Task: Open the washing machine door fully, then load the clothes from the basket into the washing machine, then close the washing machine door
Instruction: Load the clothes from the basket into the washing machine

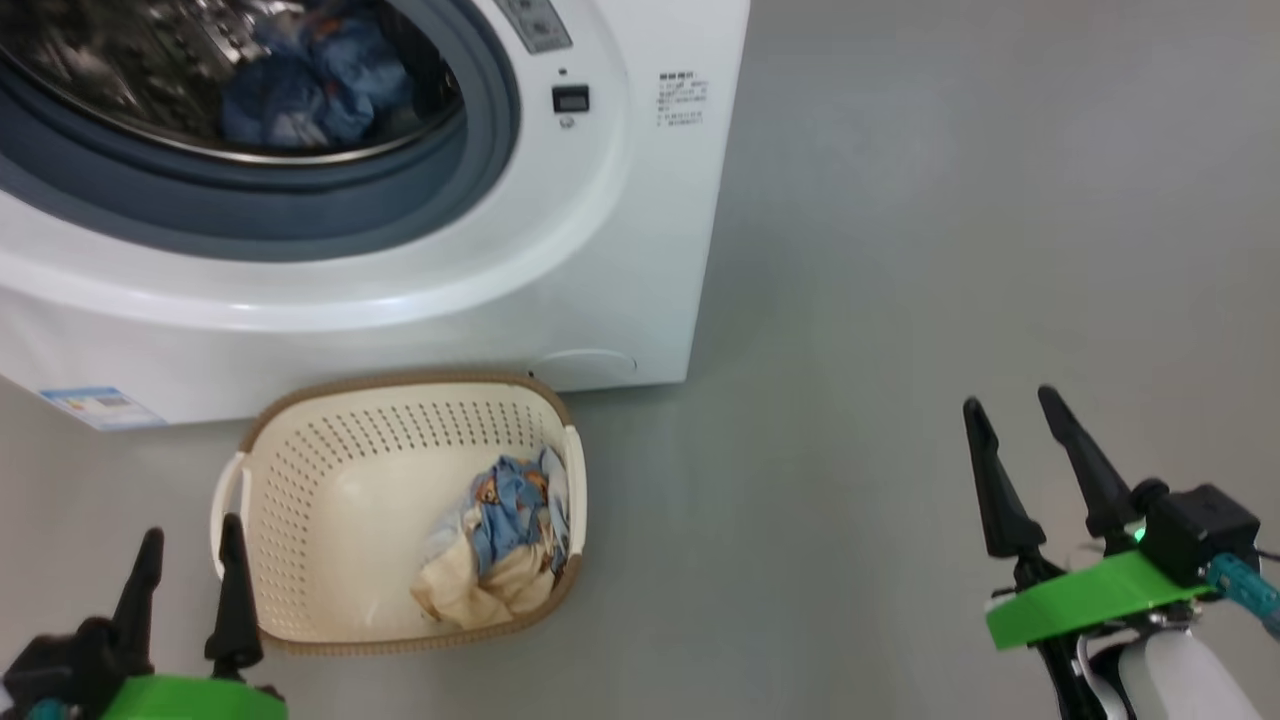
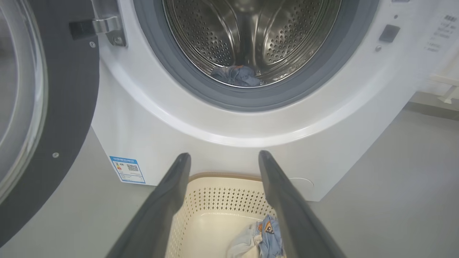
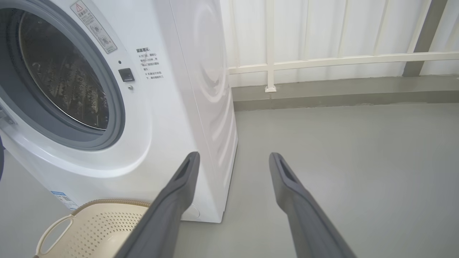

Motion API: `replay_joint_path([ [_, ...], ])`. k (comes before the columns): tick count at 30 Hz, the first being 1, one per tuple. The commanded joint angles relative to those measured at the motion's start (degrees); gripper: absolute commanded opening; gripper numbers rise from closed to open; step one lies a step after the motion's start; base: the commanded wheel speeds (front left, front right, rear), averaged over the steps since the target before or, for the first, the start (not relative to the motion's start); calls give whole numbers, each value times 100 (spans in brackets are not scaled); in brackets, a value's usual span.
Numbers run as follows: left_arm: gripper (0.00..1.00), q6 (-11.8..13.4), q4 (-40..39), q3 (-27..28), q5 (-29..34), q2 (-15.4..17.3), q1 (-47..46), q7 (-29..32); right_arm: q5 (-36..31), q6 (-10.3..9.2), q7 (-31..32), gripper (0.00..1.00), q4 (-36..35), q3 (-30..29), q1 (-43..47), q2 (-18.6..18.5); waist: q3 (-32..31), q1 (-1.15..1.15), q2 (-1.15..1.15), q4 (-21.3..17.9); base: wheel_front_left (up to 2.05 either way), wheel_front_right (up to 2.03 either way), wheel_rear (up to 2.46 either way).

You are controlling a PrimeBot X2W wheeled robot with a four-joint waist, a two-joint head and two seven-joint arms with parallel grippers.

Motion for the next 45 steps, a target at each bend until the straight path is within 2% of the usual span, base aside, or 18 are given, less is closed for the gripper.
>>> replay_joint_path([
  [1,100,2,27,102,-74,192,-290,-37,-48,25,-46,100,-170,119,-232,-20,482,0,0,-99,0,0,0],
  [14,100,2,1360,-937,-488,631,-1427,-37,-164,25,-46,100,-240,261,-1064,291,1573,0,0,-379,0,0,0],
  [25,100,2,2611,-2196,-965,1145,-2536,-37,-194,25,-46,100,-300,555,-1559,474,2370,0,0,-746,0,0,0],
  [45,100,2,3506,-3970,-2114,2031,-3725,-37,5,25,-46,100,-553,846,-1741,551,3356,0,0,-1414,0,0,0],
])
